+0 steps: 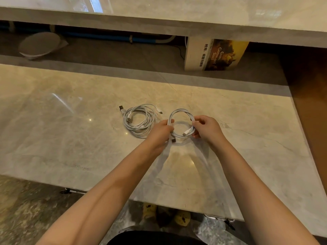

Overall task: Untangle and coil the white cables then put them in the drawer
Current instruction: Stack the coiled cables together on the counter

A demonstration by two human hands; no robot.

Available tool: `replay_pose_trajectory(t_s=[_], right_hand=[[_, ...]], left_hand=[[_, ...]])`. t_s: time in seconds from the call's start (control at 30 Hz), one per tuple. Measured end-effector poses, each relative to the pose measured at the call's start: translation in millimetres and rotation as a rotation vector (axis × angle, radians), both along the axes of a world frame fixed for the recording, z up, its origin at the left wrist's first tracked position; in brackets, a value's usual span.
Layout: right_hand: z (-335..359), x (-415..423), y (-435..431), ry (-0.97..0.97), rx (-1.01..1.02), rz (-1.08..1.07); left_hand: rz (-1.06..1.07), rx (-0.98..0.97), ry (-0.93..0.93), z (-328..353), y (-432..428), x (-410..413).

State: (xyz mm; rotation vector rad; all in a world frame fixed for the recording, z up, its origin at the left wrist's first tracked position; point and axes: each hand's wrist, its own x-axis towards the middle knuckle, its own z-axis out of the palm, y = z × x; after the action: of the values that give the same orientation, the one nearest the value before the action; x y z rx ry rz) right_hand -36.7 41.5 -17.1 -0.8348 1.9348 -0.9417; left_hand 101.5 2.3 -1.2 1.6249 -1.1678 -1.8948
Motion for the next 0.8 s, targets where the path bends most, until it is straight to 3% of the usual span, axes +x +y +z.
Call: replay_pose_trajectory(t_s=[0.17, 0.37, 0.43, 0.53, 0.6, 0.73, 0.8], right_hand=[[-18.3, -6.5, 5.6, 0.162, 0.074, 0.066], [-25.3, -9.6, 5.5, 0.166, 0.089, 0.106], [-19.9, -9.4, 2.4, 0.314, 0.096, 0.143], [-1.7, -0.4, -12.5, 0.553, 0.001, 0.163], [11.4, 15.4, -31.5, 0.515, -0.079, 0.209], [15.1, 53.8, -74.1, 0.365, -0.063, 0.376], [7.2, 64.8, -86.7, 0.335, 0.005, 0.419]], left_hand=[[-0.047, -0.067, -0.145, -18.7, 9.4, -2.8], [-0.1, -0.167, -0.278, -12.3, 17.6, 17.5], [-0.125, -0.239, -0.284, -0.6, 18.1, 36.1], [-0.025, -0.528, -0.43, 14.8, 2.7, 67.8], [-0.02, -0.718, -0.563, 12.4, -18.2, 84.4], [-0.394, -0.828, -0.922, -16.6, -40.7, 93.9], [-0.476, -0.892, -0.934, -25.5, -37.9, 92.6]])
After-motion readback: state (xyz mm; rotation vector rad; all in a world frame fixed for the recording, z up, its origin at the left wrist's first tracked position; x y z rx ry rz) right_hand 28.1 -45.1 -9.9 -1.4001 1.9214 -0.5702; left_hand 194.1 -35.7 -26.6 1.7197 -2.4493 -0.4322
